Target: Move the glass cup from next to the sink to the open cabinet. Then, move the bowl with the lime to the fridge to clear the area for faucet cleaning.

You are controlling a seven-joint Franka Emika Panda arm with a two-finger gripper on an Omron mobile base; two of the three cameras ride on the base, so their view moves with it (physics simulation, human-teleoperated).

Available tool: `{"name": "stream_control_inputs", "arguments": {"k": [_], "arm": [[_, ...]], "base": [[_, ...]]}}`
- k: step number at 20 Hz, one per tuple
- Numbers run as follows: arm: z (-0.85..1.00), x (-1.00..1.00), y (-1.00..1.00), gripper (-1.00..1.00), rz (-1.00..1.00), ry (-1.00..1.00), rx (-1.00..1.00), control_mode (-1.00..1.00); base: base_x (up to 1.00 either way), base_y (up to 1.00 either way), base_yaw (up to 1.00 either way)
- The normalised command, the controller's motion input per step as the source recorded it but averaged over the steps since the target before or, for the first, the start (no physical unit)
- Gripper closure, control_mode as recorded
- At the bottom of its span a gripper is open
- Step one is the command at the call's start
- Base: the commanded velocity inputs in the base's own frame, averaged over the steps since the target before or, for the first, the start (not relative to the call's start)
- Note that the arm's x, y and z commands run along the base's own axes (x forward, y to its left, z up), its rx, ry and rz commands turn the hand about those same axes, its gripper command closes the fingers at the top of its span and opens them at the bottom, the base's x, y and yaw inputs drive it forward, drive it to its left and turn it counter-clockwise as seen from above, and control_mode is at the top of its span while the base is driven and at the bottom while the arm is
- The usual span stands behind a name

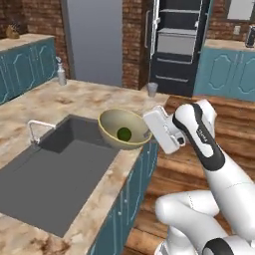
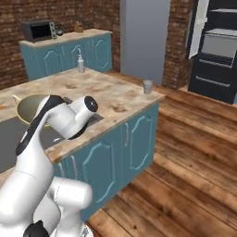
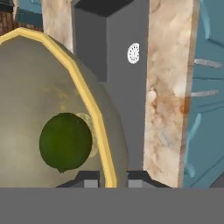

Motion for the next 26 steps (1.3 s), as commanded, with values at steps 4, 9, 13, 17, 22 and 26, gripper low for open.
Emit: {"name": "stream_control_inputs", "arguments": {"k": [4,9,13,17,22,26], "arm": [[0.00,0.00,0.00,1.00,0.00,0.00,0.00,1.00],[0.00,0.00,0.00,1.00,0.00,0.00,0.00,1.00],[0.00,0.00,0.00,1.00,0.00,0.00,0.00,1.00],[0.00,0.00,0.00,1.00,0.00,0.00,0.00,1.00],[0.00,0.00,0.00,1.00,0.00,0.00,0.00,1.00],[0.00,0.00,0.00,1.00,0.00,0.00,0.00,1.00]], "base": [[0.00,-0.01,-1.00],[0.11,-0.42,-0.96],[0.96,-0.09,-0.44],[1.00,0.06,-0.27],[1.00,0.37,-0.17],[1.00,0.34,-0.11]]}}
